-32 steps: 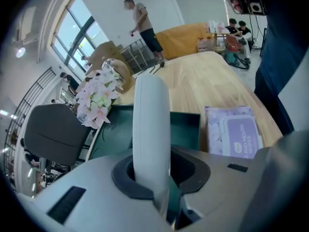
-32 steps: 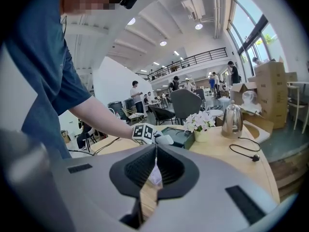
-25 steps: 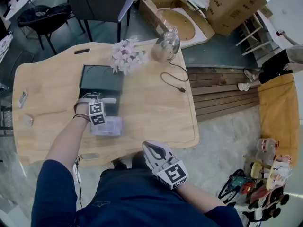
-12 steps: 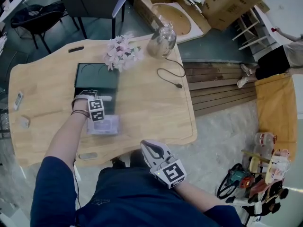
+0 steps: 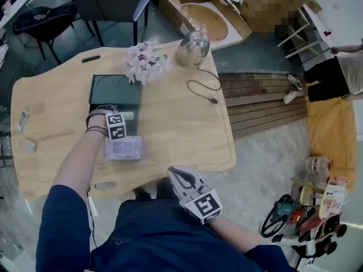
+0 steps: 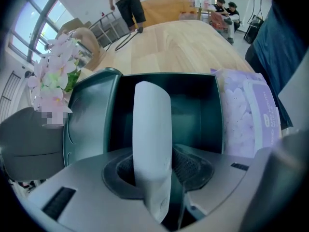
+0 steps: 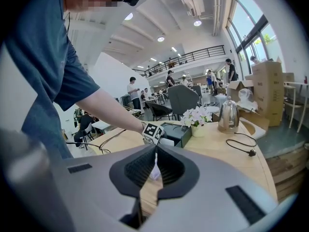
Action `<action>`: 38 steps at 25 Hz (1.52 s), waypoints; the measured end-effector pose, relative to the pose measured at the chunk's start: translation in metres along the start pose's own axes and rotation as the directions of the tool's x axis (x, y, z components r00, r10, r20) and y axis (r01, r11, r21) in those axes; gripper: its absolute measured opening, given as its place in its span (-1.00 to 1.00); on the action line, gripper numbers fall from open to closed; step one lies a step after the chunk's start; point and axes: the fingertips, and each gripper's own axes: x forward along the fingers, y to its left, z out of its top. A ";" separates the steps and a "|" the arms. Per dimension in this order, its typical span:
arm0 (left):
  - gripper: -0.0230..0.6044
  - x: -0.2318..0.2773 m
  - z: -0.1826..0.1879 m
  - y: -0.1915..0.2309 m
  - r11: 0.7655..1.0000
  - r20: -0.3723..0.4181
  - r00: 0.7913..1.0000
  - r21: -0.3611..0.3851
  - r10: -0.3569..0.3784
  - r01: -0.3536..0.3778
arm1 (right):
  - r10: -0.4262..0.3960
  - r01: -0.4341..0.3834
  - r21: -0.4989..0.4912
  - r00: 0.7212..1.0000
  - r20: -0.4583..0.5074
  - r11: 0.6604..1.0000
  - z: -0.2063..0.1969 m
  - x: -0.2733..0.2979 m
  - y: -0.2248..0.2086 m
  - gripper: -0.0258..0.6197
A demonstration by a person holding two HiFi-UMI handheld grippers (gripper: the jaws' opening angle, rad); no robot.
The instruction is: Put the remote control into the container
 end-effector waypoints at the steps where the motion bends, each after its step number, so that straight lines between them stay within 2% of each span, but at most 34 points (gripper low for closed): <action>1: -0.46 -0.001 0.000 -0.001 1.000 -0.001 1.000 -0.003 -0.012 0.012 | -0.001 0.001 -0.001 1.000 0.001 1.000 0.000 -0.001 0.000 -0.86; 3: -0.37 -0.004 -0.001 -0.005 1.000 -0.001 1.000 -0.005 -0.028 0.028 | -0.001 0.001 0.000 1.000 0.002 1.000 0.001 -0.003 0.000 -0.86; 7: -0.33 -0.008 -0.004 -0.010 0.999 -0.001 0.999 -0.012 -0.046 0.046 | 0.002 -0.002 -0.005 1.000 0.008 1.000 0.002 -0.004 0.000 -0.86; 15: -0.32 -0.040 -0.001 -0.010 0.999 0.040 0.999 -0.054 -0.002 0.004 | 0.022 -0.021 -0.028 0.999 0.032 0.999 0.012 -0.013 0.008 -0.86; 19: -0.32 -0.070 0.008 -0.013 0.992 0.113 0.993 -0.122 0.039 -0.026 | 0.041 -0.038 -0.046 0.998 0.054 0.998 0.019 -0.015 0.016 -0.86; 23: -0.32 -0.112 0.021 -0.022 0.978 0.208 0.972 -0.199 0.108 -0.066 | 0.064 -0.059 -0.060 0.995 0.078 0.996 0.026 -0.018 0.028 -0.86; 26: -0.33 -0.139 0.027 -0.033 0.967 0.251 0.956 -0.238 0.153 -0.092 | 0.081 -0.075 -0.073 0.992 0.091 0.995 0.031 -0.020 0.036 -0.86; 30: -0.45 -0.172 0.033 -0.055 0.942 0.297 0.932 -0.319 0.209 -0.109 | 0.102 -0.093 -0.088 0.989 0.106 0.992 0.035 -0.024 0.049 -0.86; 34: -0.60 -0.199 0.036 -0.081 0.887 0.321 0.910 -0.451 0.263 -0.097 | 0.122 -0.110 -0.106 0.986 0.117 0.988 0.038 -0.027 0.061 -0.86; 38: -0.68 -0.223 0.047 -0.111 0.855 0.364 0.882 -0.513 0.298 -0.077 | 0.139 -0.124 -0.120 0.983 0.118 0.985 0.037 -0.027 0.069 -0.86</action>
